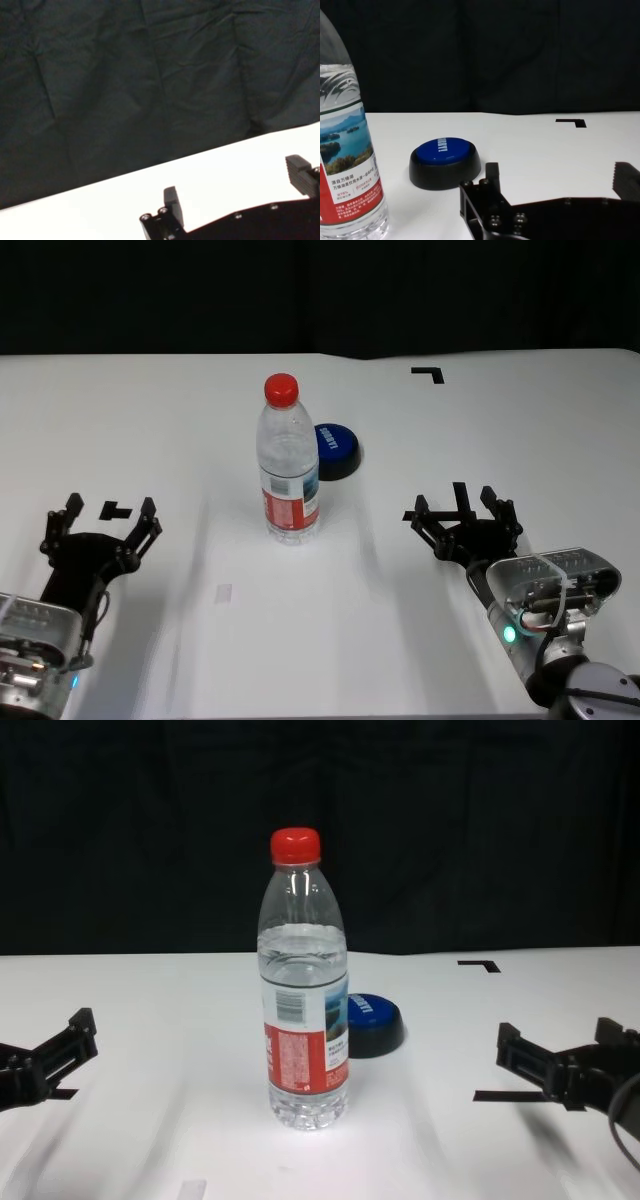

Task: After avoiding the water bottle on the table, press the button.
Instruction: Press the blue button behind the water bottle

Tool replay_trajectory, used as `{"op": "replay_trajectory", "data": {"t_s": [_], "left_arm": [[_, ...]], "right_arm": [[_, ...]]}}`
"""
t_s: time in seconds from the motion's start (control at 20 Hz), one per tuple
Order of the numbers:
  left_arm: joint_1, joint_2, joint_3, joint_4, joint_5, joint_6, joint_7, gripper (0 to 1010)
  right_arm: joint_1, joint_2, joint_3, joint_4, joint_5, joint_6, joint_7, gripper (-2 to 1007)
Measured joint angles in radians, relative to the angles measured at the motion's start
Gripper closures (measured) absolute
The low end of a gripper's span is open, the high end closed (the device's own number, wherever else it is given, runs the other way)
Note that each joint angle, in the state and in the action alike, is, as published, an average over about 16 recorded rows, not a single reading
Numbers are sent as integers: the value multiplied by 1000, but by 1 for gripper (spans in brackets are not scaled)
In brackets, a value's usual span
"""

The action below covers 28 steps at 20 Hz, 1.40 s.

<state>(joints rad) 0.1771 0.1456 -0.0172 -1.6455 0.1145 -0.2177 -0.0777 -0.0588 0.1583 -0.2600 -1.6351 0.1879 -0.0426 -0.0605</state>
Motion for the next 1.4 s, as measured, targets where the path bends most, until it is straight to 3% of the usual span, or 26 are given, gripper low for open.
{"op": "replay_trajectory", "data": {"t_s": [0.55,1.4], "left_arm": [[0,0,-1,1,-3,-2,-2,7],[0,0,-1,1,-4,-2,-2,7]], "right_arm": [[0,-11,12,1,-4,3,11,2],[45,-35,66,17,-38,10,71,2]]}}
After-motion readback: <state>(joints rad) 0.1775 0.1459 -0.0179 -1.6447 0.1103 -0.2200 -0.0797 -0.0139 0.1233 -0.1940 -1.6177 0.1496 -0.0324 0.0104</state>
